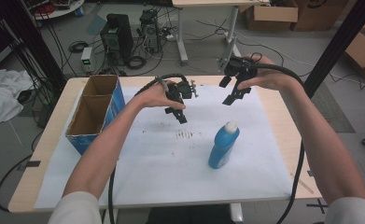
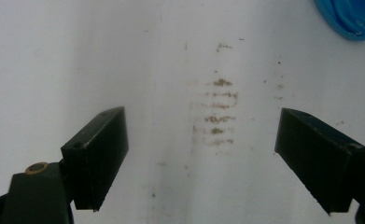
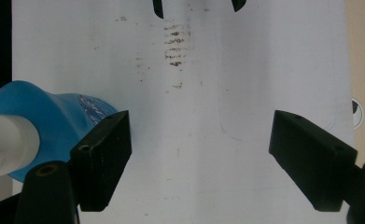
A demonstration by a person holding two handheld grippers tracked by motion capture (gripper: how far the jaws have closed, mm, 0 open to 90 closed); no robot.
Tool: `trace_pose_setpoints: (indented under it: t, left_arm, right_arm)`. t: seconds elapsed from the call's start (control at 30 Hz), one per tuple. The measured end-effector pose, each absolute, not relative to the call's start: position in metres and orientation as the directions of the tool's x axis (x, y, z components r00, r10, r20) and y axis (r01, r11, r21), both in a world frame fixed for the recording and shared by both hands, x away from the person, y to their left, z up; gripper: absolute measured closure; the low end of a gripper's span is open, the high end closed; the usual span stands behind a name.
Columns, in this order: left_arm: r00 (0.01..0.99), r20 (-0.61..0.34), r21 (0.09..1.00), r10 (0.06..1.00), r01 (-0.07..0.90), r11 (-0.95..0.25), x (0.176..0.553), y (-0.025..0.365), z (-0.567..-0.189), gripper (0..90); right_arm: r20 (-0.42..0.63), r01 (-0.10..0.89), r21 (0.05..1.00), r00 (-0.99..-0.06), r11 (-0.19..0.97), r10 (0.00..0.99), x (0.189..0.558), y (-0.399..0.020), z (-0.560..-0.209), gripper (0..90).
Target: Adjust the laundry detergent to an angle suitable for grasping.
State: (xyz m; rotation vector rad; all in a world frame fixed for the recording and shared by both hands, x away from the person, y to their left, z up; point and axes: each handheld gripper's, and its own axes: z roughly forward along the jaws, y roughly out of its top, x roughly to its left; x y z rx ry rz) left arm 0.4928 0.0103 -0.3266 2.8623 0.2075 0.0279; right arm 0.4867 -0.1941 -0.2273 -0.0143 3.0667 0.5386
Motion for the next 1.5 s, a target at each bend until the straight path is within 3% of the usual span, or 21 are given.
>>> trace_pose_setpoints:
  t: [1.5]
  left_arm:
    - [0.979, 0.039, 0.315, 0.202, 0.180, -0.932, 0.468, 0.024, -0.296, 17.8]
  right_arm:
    - [-0.049, -0.027, 0.305, -0.999, 0.952, -0.013, 0.482, -0.190, -0.229, 20.6]
